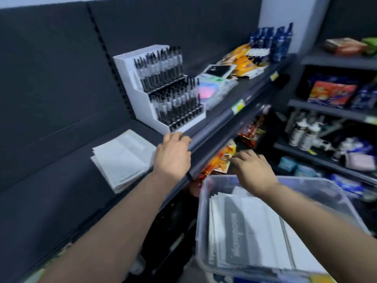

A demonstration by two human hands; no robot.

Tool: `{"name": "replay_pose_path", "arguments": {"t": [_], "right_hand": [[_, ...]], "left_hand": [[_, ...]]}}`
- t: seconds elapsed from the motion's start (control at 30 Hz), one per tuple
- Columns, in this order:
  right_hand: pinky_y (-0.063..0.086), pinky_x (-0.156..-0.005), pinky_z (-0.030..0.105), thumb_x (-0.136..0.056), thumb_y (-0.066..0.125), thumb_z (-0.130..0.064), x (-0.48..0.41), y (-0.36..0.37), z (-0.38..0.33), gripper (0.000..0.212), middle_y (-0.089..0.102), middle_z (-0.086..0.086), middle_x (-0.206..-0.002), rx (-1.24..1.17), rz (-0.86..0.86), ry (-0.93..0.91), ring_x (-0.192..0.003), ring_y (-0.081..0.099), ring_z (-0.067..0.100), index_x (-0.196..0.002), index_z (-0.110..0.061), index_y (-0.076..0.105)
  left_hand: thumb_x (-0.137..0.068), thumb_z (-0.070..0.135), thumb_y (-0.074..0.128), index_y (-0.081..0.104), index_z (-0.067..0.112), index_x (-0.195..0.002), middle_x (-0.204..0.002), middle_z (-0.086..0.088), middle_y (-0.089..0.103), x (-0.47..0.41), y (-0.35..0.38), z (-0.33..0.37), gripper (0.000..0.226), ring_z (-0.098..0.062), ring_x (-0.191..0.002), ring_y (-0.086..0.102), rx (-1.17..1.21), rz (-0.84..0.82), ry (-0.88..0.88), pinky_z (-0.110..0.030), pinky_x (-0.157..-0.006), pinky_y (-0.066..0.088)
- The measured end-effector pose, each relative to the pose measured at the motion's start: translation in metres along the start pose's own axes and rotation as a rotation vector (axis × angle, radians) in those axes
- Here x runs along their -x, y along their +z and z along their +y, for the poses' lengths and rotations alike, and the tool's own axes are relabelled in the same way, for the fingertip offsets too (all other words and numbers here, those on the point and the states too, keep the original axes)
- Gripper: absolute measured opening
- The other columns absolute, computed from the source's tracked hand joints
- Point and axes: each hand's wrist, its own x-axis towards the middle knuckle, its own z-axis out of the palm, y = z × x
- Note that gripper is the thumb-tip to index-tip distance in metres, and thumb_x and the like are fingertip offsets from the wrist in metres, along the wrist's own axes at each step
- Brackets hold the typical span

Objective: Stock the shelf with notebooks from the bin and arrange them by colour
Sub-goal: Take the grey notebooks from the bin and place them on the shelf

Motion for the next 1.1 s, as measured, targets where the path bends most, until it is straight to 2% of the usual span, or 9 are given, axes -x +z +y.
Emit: {"name": "replay_pose_path", "arguments": {"t": [0.13,0.27,0.43,0.53,0.63,0.73,0.83,1.0,1.1], "right_hand": [[0.037,-0.094,0.035,-0.093,0.047,-0.032,0.065,0.028,0.071,0.041,0.048,-0.004,-0.138,-0.025,-0.123,0.195,-0.128,0.039,0.022,-0.134,-0.030,0.048],[0.032,-0.103,0.035,-0.096,0.043,-0.033,0.121,0.048,0.119,0.045,0.039,-0.003,-0.145,-0.025,-0.282,0.325,-0.136,0.031,0.021,-0.140,-0.029,0.040],[0.033,-0.105,0.039,-0.096,0.041,-0.034,0.165,0.067,0.143,0.050,0.034,0.003,-0.148,-0.026,-0.425,0.352,-0.137,0.028,0.025,-0.145,-0.025,0.032],[0.030,-0.109,0.042,-0.097,0.041,-0.037,0.176,0.076,0.146,0.057,0.023,0.008,-0.154,-0.085,-0.514,0.369,-0.141,0.021,0.029,-0.148,-0.023,0.022],[0.021,-0.114,0.047,-0.096,0.041,-0.044,0.179,0.088,0.143,0.066,0.004,0.011,-0.159,-0.171,-0.616,0.392,-0.145,0.007,0.036,-0.151,-0.027,0.009],[0.017,-0.115,0.049,-0.095,0.040,-0.049,0.177,0.099,0.134,0.070,-0.007,0.012,-0.160,-0.201,-0.679,0.363,-0.146,-0.004,0.039,-0.151,-0.032,0.001],[0.012,-0.118,0.046,-0.097,0.038,-0.046,0.170,0.104,0.117,0.068,-0.010,0.007,-0.160,-0.267,-0.651,0.258,-0.147,-0.009,0.030,-0.151,-0.031,0.000],[0.025,-0.116,0.041,-0.097,0.037,-0.044,0.162,0.113,0.101,0.065,-0.007,0.005,-0.160,-0.312,-0.687,0.154,-0.148,-0.002,0.023,-0.151,-0.026,0.007],[0.025,-0.116,0.040,-0.098,0.037,-0.042,0.164,0.113,0.105,0.064,-0.009,0.004,-0.160,-0.294,-0.694,0.139,-0.148,-0.003,0.022,-0.151,-0.027,0.005]], "left_hand": [[-0.091,0.022,0.054,0.057,0.022,-0.124,-0.136,0.001,0.048,0.009,0.045,0.067,0.033,-0.024,-0.128,0.038,0.098,-0.102,0.060,-0.041,-0.101,0.042],[-0.091,0.023,0.050,0.058,0.021,-0.122,-0.130,-0.001,0.052,0.028,0.094,0.110,0.032,-0.026,-0.120,0.045,0.071,-0.272,0.089,-0.042,-0.097,0.045],[-0.093,0.023,0.055,0.056,0.020,-0.129,-0.135,0.000,0.055,0.055,0.142,0.136,0.036,-0.021,-0.127,0.048,0.037,-0.413,0.030,-0.034,-0.108,0.038],[-0.093,0.023,0.057,0.054,0.019,-0.131,-0.136,-0.001,0.052,0.073,0.156,0.146,0.039,-0.023,-0.128,0.045,0.036,-0.476,-0.014,-0.038,-0.103,0.044],[-0.092,0.022,0.055,0.054,0.017,-0.130,-0.133,-0.002,0.052,0.084,0.162,0.150,0.039,-0.023,-0.125,0.045,0.027,-0.507,-0.037,-0.037,-0.100,0.045],[-0.092,0.021,0.054,0.055,0.016,-0.128,-0.131,-0.003,0.053,0.091,0.163,0.148,0.036,-0.023,-0.122,0.047,0.040,-0.528,-0.088,-0.036,-0.099,0.046],[-0.094,0.019,0.048,0.053,0.012,-0.127,-0.131,-0.005,0.052,0.098,0.161,0.137,0.034,-0.024,-0.120,0.048,0.026,-0.575,-0.135,-0.032,-0.097,0.044],[-0.095,0.018,0.045,0.050,0.008,-0.128,-0.130,-0.010,0.051,0.108,0.166,0.123,0.035,-0.025,-0.116,0.054,0.066,-0.668,-0.261,-0.033,-0.094,0.046],[-0.094,0.019,0.044,0.048,0.007,-0.120,-0.124,-0.011,0.051,0.112,0.171,0.125,0.029,-0.027,-0.111,0.055,0.082,-0.727,-0.309,-0.038,-0.090,0.048]]}}
